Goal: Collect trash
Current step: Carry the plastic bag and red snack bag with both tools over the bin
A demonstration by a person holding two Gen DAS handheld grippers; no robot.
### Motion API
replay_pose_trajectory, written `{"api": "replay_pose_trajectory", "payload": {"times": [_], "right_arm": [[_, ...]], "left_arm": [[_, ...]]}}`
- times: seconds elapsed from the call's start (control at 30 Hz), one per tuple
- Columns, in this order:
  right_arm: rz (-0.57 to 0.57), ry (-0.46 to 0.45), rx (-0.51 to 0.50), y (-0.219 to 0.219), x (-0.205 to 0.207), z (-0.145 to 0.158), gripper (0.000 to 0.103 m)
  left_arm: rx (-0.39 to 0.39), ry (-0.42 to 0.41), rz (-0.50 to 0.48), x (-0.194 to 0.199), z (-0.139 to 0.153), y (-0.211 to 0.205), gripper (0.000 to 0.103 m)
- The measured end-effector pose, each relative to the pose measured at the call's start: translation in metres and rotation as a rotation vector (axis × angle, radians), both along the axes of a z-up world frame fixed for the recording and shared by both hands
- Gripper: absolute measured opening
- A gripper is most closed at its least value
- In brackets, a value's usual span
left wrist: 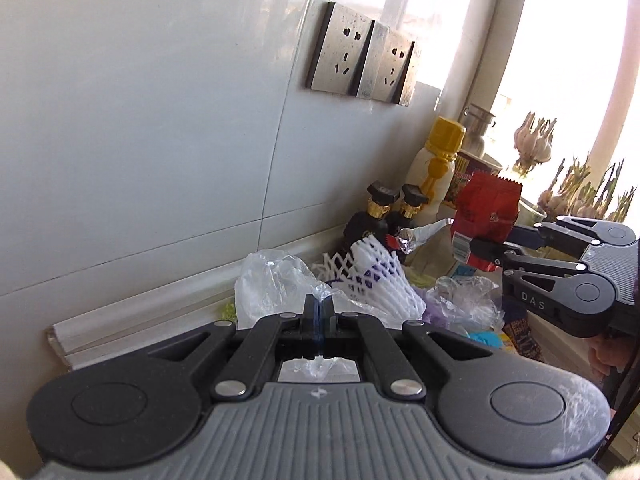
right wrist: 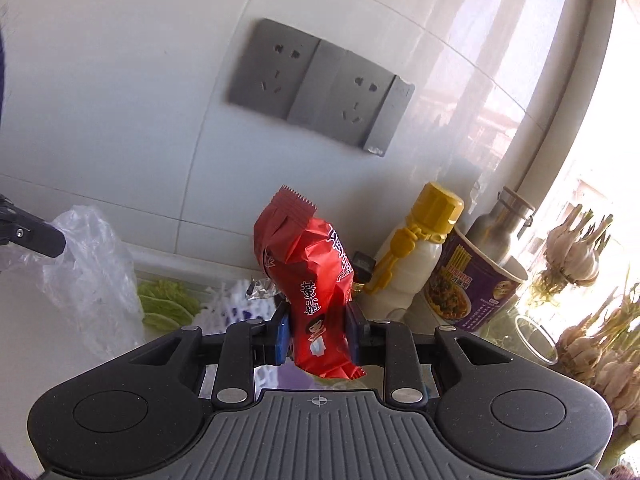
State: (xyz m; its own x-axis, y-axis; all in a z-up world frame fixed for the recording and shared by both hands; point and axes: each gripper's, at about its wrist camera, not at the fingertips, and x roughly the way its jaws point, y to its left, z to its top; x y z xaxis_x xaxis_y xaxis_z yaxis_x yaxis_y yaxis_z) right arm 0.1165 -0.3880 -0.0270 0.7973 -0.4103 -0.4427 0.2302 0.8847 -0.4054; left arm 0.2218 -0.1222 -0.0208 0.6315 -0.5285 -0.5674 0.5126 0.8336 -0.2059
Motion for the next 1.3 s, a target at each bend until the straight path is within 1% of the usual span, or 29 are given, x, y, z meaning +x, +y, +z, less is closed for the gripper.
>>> {"api": "replay_pose_trajectory", "payload": {"times": [0.17,0.3,0.37,0.5,0.77,0.93,1.3], "right_arm": [[0.020,0.002,-0.002,0.019,-0.011,0.009,0.025],[0.035,0.020,0.004,0.035,-0.018,0.012,0.026],[0.037,0.028,0.020,0.042,-0.023,0.012,0.026],[0.059,0.050,0.087,0.059,-0.034,0.011,0.026],[0.086,0.114,0.139,0.099,-0.053,0.001,0.026],[0.088,0.156,0.205,0.119,-0.061,-0.006,0.026],[0.096,0.247,0.277,0.169,-0.069,-0.023,0.026]], "left_arm": [[0.036,0.021,0.009,-0.011,0.005,0.011,0.000],[0.060,0.042,0.016,-0.021,0.008,0.020,0.000],[0.074,0.052,0.017,-0.027,0.009,0.025,0.000],[0.094,0.069,0.014,-0.042,0.010,0.037,0.000],[0.108,0.094,0.012,-0.066,0.009,0.061,0.000],[0.113,0.113,0.013,-0.079,0.005,0.078,0.000],[0.131,0.165,0.059,-0.100,-0.008,0.123,0.000]]}}
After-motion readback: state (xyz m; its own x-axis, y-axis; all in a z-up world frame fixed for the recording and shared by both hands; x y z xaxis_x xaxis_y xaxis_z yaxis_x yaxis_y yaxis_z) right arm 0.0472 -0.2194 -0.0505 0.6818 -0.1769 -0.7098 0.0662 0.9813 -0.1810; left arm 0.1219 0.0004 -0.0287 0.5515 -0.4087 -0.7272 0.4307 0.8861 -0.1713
